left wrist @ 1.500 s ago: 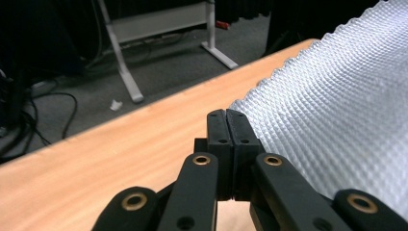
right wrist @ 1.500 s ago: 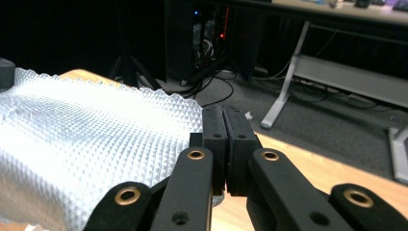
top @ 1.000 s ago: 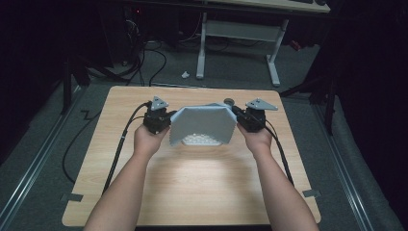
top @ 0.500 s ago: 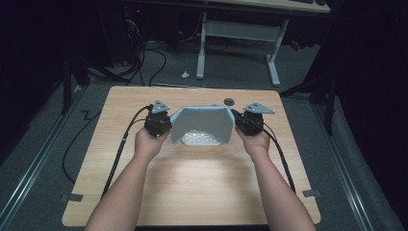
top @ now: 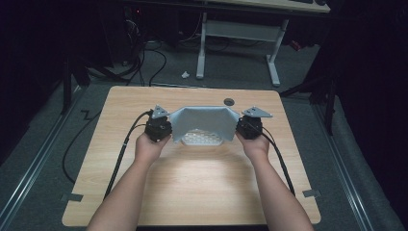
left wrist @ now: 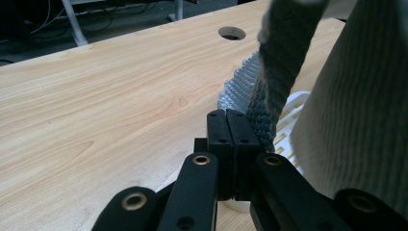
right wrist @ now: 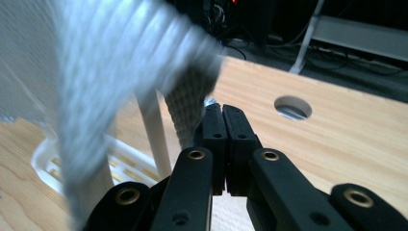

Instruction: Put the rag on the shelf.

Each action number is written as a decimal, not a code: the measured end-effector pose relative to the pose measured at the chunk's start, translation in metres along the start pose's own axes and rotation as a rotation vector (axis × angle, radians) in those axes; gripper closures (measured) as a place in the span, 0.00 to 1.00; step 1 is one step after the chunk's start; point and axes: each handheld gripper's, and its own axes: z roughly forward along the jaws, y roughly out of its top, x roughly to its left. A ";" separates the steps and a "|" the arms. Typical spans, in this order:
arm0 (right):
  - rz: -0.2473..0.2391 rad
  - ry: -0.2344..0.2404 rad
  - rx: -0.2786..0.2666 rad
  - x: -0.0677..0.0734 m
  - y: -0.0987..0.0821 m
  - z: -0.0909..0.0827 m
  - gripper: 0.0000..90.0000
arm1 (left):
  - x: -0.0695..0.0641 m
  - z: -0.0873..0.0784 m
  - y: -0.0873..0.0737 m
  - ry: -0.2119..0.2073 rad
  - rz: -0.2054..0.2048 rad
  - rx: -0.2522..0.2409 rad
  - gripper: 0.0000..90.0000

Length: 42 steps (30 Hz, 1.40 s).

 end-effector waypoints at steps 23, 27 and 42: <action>0.011 -0.027 -0.006 -0.007 -0.008 -0.007 0.91 | 0.008 -0.005 -0.007 0.028 -0.040 0.012 0.79; 0.006 -0.042 -0.017 -0.012 -0.006 -0.013 0.90 | 0.012 -0.013 -0.007 0.039 -0.045 -0.005 0.77; 0.010 -0.069 -0.024 -0.020 -0.002 -0.021 0.90 | 0.032 -0.043 -0.007 0.114 -0.100 -0.090 0.70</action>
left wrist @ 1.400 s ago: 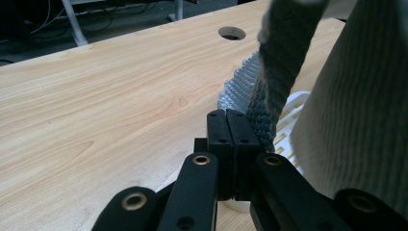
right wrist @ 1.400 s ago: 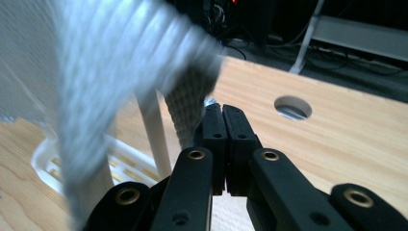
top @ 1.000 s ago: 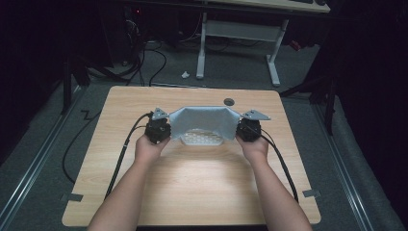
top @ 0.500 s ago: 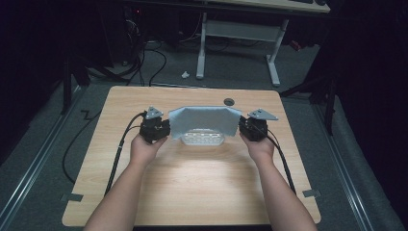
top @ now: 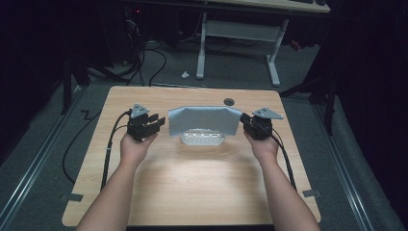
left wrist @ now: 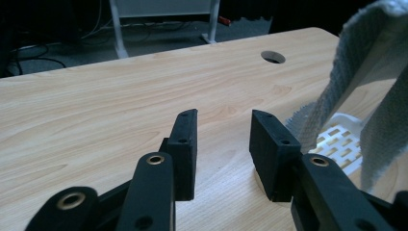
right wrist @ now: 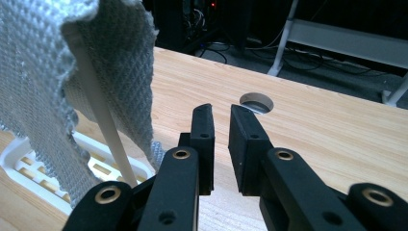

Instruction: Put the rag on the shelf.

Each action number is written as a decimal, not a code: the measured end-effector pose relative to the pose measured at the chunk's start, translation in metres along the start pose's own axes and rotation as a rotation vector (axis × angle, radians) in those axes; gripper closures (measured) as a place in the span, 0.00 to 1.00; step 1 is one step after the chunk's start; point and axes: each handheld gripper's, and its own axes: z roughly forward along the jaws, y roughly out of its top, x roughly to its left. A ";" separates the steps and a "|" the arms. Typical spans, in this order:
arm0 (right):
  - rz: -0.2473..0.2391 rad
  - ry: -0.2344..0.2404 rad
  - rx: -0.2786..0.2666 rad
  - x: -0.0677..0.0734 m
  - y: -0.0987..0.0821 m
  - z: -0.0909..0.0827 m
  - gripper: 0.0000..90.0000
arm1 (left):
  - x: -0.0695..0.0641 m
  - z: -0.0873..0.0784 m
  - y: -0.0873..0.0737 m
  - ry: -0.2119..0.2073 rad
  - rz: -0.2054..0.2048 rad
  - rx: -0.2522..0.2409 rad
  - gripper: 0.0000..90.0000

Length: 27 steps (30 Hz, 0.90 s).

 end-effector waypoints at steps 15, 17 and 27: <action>-0.020 0.006 -0.031 -0.004 0.003 -0.017 0.81 | -0.002 -0.016 -0.005 0.047 0.046 -0.004 0.62; -0.029 0.003 -0.028 -0.003 0.003 -0.020 0.79 | -0.003 -0.022 -0.006 0.044 0.055 -0.010 0.61; -0.040 0.003 -0.064 0.005 -0.010 -0.065 0.68 | -0.005 -0.075 -0.021 0.034 0.070 -0.026 0.53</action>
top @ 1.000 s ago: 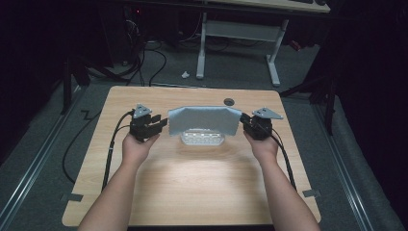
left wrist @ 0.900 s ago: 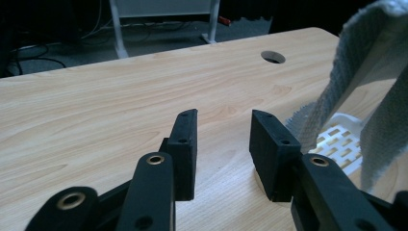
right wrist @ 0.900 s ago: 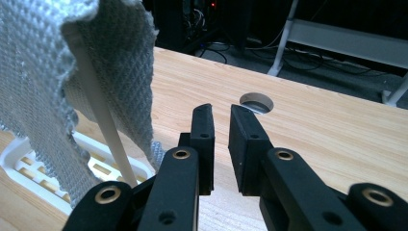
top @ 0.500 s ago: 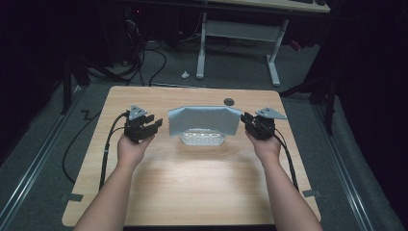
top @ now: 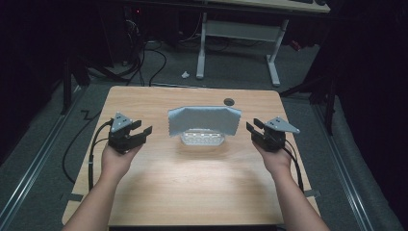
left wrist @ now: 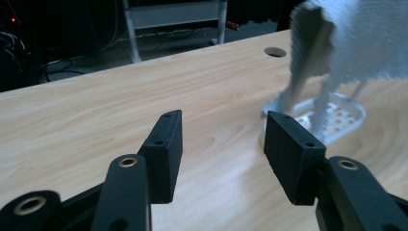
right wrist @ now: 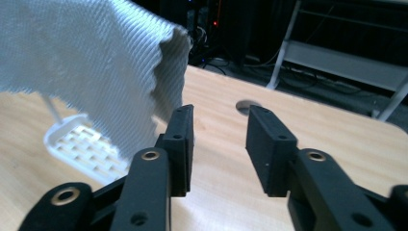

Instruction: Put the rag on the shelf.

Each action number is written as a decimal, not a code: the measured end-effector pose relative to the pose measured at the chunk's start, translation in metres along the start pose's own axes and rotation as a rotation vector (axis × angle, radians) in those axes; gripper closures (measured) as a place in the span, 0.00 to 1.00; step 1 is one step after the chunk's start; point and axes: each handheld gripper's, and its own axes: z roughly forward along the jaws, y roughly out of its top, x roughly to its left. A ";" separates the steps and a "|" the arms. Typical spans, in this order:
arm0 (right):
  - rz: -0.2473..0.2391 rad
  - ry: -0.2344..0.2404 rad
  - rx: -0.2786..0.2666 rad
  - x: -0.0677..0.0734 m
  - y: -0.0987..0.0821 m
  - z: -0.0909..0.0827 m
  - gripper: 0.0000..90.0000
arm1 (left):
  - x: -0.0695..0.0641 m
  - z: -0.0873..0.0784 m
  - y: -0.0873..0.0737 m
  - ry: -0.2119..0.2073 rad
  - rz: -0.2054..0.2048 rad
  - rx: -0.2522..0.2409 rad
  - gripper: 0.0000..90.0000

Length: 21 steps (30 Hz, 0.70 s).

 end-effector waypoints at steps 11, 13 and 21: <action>-0.058 0.011 0.018 0.042 -0.023 -0.053 0.60 | -0.061 -0.021 -0.050 -0.119 -0.008 0.025 0.46; -0.074 0.041 0.020 0.057 -0.029 -0.060 0.58 | -0.079 -0.017 -0.055 -0.156 0.006 0.025 0.45; -0.142 0.109 0.073 0.106 -0.058 -0.061 0.52 | -0.154 0.001 -0.090 -0.272 0.142 0.117 0.43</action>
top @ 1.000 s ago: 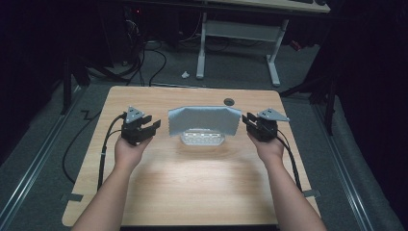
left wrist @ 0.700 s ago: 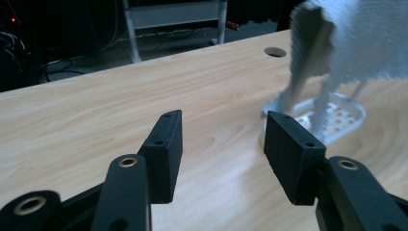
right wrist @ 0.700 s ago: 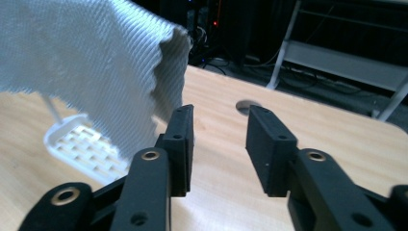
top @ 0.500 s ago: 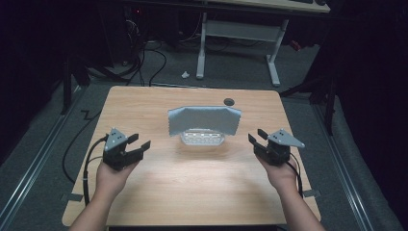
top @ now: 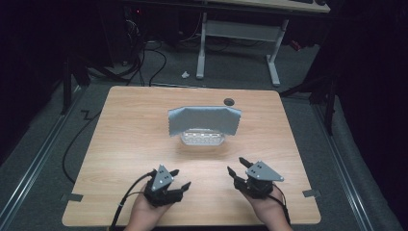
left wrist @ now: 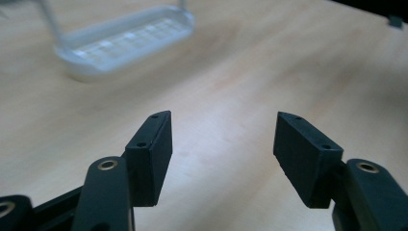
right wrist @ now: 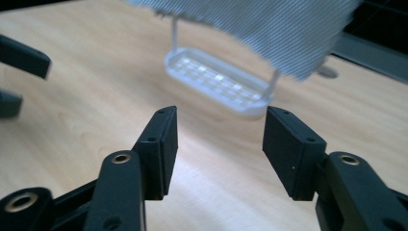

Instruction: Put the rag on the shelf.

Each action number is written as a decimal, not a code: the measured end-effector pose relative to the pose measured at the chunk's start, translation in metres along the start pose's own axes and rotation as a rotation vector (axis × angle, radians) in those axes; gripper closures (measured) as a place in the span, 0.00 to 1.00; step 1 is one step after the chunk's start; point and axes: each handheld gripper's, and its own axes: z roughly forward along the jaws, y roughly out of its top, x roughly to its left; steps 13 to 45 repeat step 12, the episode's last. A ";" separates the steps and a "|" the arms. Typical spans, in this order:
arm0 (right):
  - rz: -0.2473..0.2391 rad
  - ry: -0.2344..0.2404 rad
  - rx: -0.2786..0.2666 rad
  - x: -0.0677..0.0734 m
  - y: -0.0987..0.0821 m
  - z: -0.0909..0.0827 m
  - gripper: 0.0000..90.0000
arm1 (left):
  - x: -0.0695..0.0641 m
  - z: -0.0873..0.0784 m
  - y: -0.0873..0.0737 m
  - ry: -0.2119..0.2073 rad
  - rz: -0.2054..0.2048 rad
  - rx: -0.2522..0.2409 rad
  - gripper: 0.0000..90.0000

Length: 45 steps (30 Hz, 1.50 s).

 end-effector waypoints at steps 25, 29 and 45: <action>0.073 0.011 0.098 0.009 -0.045 0.018 0.52 | 0.012 -0.003 -0.009 0.014 -0.053 0.027 0.44; 0.073 0.011 0.098 0.009 -0.045 0.018 0.52 | 0.012 -0.003 -0.009 0.014 -0.053 0.027 0.44; 0.073 0.011 0.098 0.009 -0.045 0.018 0.52 | 0.012 -0.003 -0.009 0.014 -0.053 0.027 0.44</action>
